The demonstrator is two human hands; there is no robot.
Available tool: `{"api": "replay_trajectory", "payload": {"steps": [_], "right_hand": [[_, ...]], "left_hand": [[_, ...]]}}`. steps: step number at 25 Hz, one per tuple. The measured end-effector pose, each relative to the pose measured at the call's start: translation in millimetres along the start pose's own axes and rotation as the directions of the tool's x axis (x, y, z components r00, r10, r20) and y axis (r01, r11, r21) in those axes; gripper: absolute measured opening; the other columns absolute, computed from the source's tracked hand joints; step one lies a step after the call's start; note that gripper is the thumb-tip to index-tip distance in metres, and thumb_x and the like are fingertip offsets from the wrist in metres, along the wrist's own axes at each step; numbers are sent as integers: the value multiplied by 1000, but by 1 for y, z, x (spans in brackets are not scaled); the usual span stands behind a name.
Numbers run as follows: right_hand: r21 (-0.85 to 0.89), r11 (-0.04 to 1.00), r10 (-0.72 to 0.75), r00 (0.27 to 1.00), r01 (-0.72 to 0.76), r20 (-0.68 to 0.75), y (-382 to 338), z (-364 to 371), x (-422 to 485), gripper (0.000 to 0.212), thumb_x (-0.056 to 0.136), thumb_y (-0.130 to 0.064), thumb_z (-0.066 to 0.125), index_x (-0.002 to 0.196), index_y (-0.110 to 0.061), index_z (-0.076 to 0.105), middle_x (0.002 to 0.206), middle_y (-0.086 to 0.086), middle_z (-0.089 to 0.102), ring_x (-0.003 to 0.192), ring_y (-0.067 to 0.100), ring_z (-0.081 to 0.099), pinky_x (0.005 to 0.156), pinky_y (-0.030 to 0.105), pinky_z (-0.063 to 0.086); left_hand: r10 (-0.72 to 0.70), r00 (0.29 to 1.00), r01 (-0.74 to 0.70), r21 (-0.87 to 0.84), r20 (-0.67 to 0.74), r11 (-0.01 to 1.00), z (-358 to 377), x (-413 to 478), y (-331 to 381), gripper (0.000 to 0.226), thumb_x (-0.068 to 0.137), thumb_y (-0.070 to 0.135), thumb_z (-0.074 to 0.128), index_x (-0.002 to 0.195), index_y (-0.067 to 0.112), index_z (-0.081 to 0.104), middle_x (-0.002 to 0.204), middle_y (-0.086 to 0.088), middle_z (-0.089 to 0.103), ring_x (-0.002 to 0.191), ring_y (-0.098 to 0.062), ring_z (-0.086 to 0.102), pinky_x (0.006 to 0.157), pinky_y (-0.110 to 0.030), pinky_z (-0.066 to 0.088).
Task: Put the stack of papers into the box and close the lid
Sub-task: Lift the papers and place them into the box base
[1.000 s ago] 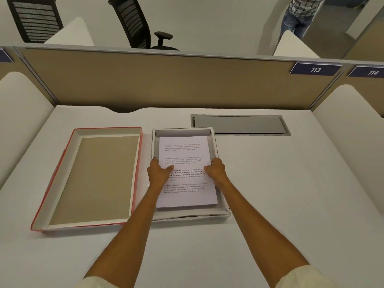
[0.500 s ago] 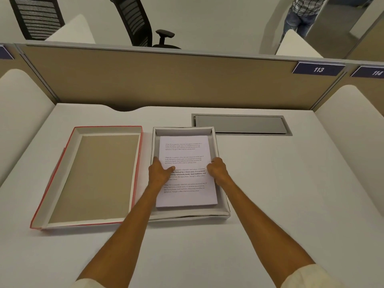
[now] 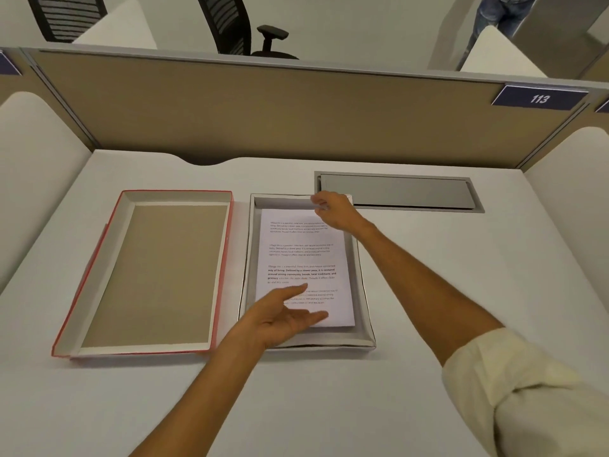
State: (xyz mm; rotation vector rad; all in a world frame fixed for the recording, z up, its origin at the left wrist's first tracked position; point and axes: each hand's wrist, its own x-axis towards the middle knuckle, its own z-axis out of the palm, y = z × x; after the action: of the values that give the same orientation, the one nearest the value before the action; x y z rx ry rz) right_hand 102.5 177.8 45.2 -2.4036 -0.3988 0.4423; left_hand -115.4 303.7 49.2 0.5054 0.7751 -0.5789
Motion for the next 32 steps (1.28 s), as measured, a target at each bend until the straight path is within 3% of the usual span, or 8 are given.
{"api": "replay_trajectory", "payload": {"steps": [4, 10, 13, 22, 27, 32], "right_hand": [[-130, 991, 0, 989, 20, 147, 0, 4, 24, 40, 95, -5, 50, 135, -7, 54, 138, 12, 56, 128, 28, 52, 108, 35, 41], [-192, 981, 0, 980, 39, 199, 2, 11, 48, 38, 96, -6, 42, 130, -7, 59, 137, 12, 58, 127, 29, 51, 107, 35, 38], [-211, 977, 34, 971, 18, 238, 7, 13, 57, 39, 95, -2, 39, 122, -7, 65, 129, 13, 63, 120, 30, 55, 101, 33, 42], [-157, 988, 49, 965, -8, 256, 12, 14, 61, 41, 96, -2, 38, 125, -12, 65, 136, 9, 60, 125, 29, 54, 108, 35, 40], [-153, 988, 22, 967, 18, 254, 13, 13, 57, 43, 94, 0, 38, 126, -11, 64, 135, 9, 60, 124, 28, 54, 105, 33, 40], [-166, 984, -22, 970, 64, 243, 14, 14, 52, 42, 94, 3, 39, 127, -9, 62, 133, 10, 61, 123, 28, 55, 106, 35, 42]], "left_hand": [[-69, 997, 68, -101, -15, 993, -10, 6, -15, 45, 81, -5, 69, 117, 19, 58, 128, -27, 59, 117, -56, 54, 86, -66, 52], [-91, 979, 78, -76, -181, 994, -13, 25, -15, 45, 80, -7, 70, 115, 17, 56, 124, -23, 52, 117, -52, 52, 93, -63, 50], [-119, 977, 97, -132, -174, 987, -13, 29, -17, 48, 77, -13, 67, 113, 16, 54, 124, -24, 54, 116, -53, 54, 92, -62, 51], [-135, 978, 111, -152, -159, 982, -17, 35, -18, 53, 72, -23, 54, 113, 8, 58, 119, -28, 62, 107, -51, 60, 78, -59, 58], [-122, 978, 107, -98, -172, 989, -21, 38, -19, 54, 70, -25, 53, 110, 12, 59, 121, -26, 63, 112, -51, 57, 91, -59, 53], [-104, 986, 95, -71, -131, 993, -23, 34, -24, 60, 73, -24, 56, 118, 15, 56, 123, -27, 63, 113, -52, 59, 101, -58, 47]]}}
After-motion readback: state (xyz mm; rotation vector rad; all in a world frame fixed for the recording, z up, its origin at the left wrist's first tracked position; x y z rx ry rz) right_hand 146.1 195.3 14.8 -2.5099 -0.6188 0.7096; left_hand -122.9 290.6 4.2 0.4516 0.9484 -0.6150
